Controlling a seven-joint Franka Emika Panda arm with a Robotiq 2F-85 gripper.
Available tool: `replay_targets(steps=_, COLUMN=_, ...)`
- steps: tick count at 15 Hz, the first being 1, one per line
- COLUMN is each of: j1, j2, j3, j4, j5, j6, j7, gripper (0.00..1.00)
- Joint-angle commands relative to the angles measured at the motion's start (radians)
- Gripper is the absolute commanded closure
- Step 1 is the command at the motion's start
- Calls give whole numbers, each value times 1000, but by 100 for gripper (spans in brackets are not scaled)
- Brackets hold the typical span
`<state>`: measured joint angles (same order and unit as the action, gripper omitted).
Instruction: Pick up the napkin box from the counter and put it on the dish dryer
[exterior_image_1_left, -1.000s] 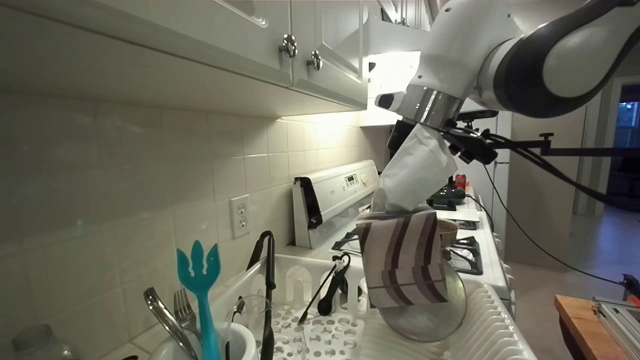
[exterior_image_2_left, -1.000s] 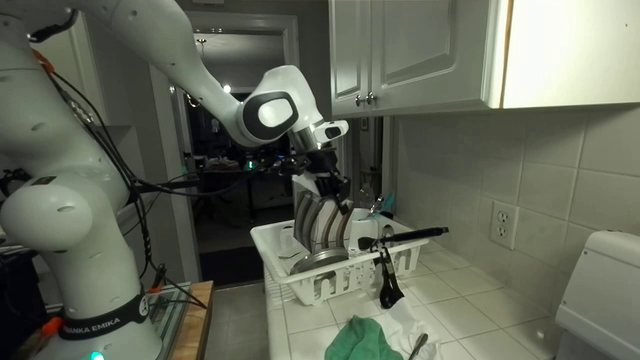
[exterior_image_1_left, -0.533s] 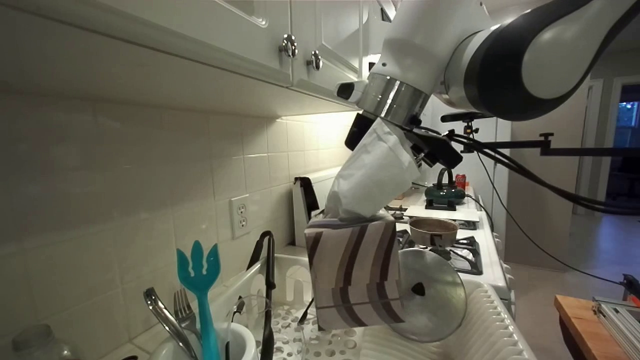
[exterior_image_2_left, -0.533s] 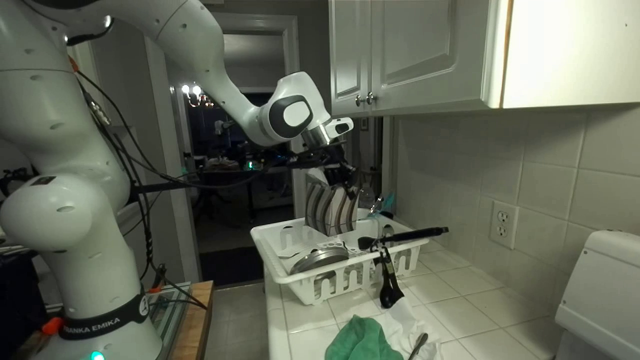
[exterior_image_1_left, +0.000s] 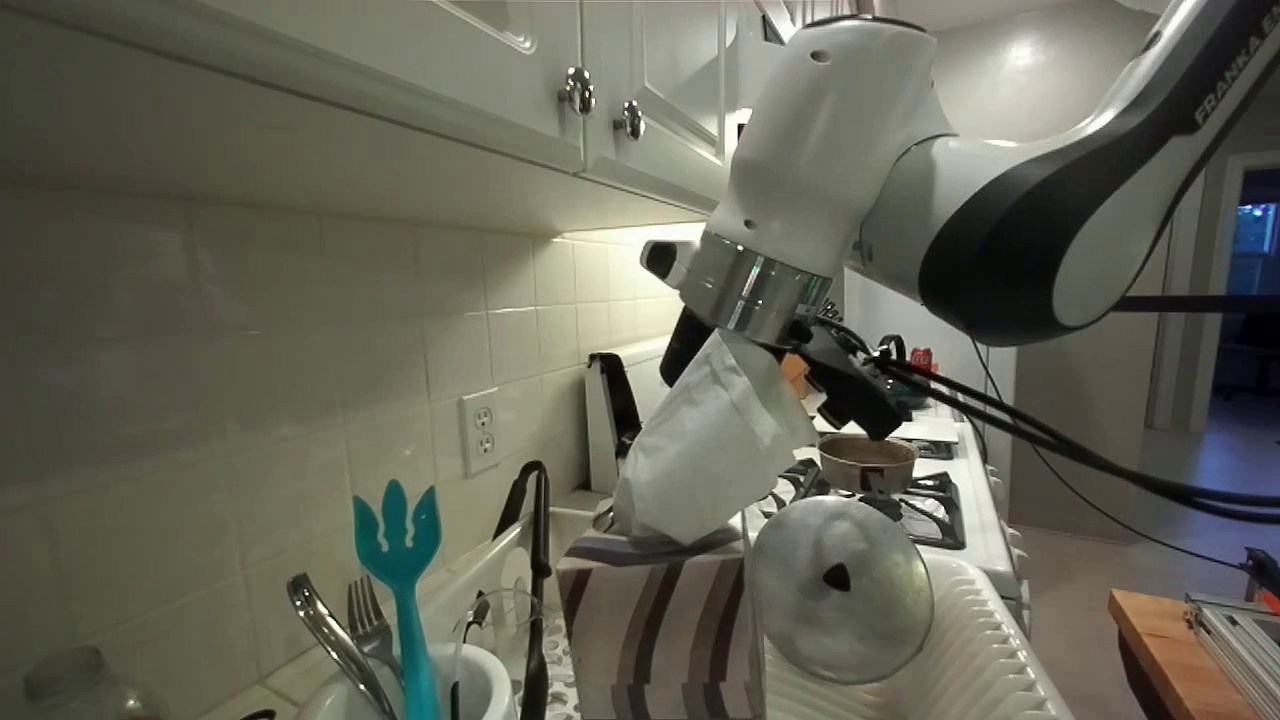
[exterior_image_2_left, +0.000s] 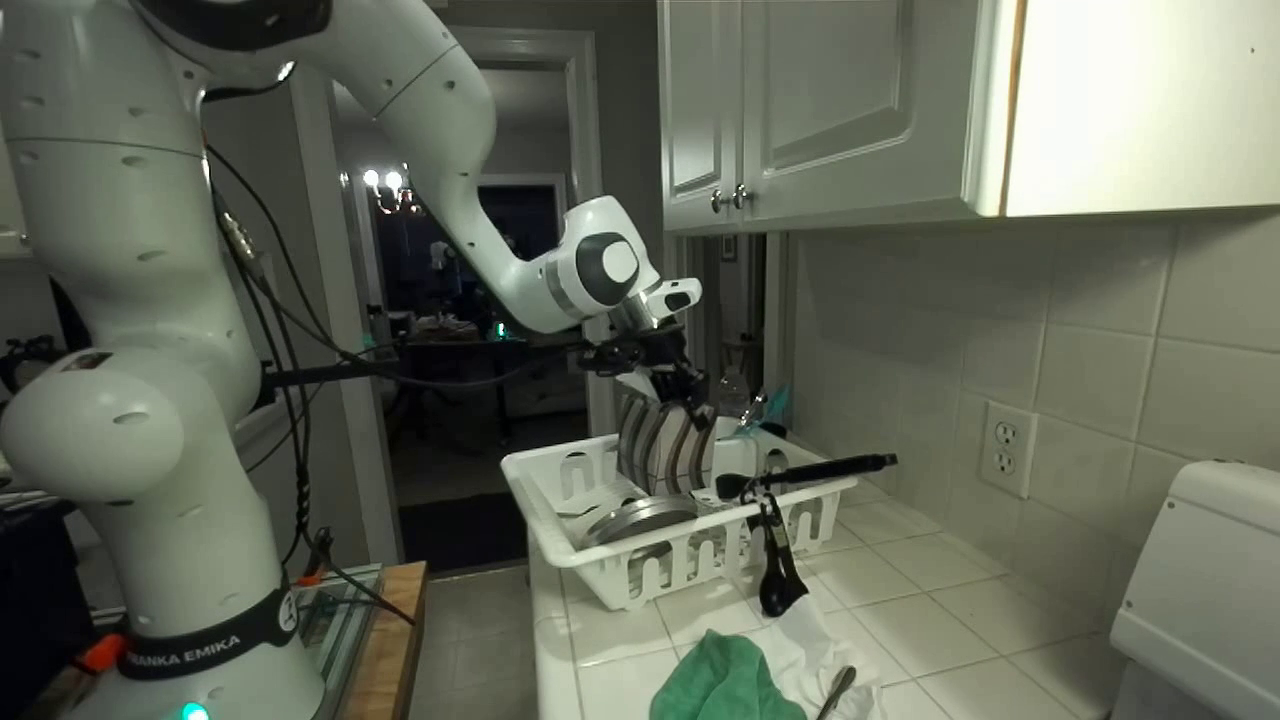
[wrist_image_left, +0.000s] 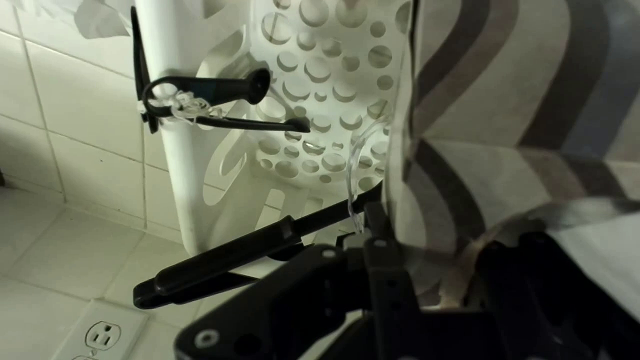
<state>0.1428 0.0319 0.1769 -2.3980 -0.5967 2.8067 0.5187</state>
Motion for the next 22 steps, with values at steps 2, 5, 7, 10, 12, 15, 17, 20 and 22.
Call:
replay_targets(steps=2, j1=33, j2=113, j3=-9, j4=104, j5=-188, j6=-6, j7=269, gripper=99)
replay_targets(steps=5, j1=56, j2=157, j3=-14, j4=128, j5=-260, j6=-11, j7=351, gripper=99)
replay_targets(steps=7, j1=66, j2=181, j3=-16, j4=138, j5=-287, j6=2, j7=375, gripper=99)
replay_targets(steps=10, j1=71, j2=201, j3=-17, j4=148, j5=-305, j6=6, j7=368, gripper=67)
replay_targets(steps=12, j1=57, j2=184, j3=-8, j4=137, j5=-267, j6=3, j7=330, gripper=55)
replay_targets(steps=15, j1=0, j2=124, j3=31, j4=69, j5=-120, j6=8, j7=182, gripper=34)
replay_targets(steps=17, j1=-90, j2=69, j3=116, j4=-6, j5=44, j6=22, j7=13, gripper=19)
replay_targets(steps=20, j1=-299, j2=58, j3=357, j4=-52, j5=292, j6=11, j7=-231, gripper=2)
replay_targets(steps=22, j1=-393, j2=65, j3=471, j4=-25, j5=451, j6=-46, j7=-389, gripper=0)
